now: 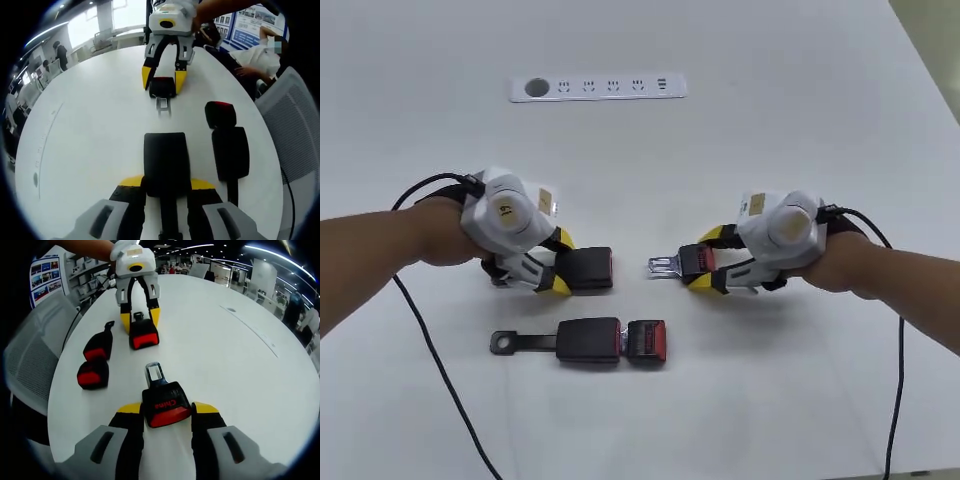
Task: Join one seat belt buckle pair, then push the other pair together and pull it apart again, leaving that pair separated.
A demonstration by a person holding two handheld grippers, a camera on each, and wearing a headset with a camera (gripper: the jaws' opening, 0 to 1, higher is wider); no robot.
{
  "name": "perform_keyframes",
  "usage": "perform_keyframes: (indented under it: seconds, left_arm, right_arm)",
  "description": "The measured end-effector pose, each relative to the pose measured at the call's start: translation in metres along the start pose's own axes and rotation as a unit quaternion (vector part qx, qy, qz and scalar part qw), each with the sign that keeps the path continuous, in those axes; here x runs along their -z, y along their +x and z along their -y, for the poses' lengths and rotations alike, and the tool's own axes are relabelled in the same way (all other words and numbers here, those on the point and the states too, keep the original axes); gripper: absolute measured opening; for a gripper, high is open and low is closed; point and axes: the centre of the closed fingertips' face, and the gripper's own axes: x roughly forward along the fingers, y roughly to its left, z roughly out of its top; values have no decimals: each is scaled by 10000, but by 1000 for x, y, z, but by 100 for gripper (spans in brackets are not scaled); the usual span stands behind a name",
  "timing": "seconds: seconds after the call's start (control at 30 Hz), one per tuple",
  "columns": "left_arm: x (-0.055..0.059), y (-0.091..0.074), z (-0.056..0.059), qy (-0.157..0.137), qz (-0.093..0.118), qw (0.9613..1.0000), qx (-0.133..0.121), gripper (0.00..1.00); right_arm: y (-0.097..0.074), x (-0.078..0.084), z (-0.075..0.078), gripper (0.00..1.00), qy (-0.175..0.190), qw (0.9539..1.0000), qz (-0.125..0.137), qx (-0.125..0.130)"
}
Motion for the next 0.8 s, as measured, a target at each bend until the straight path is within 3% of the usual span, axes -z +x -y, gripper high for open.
perform_keyframes:
  seconds: [0.8]
  left_arm:
    - [-2,-1,3,-40,-51,10000,-52,32]
  right_arm:
    - [34,-33,-17,35,-103,9999,60,-42]
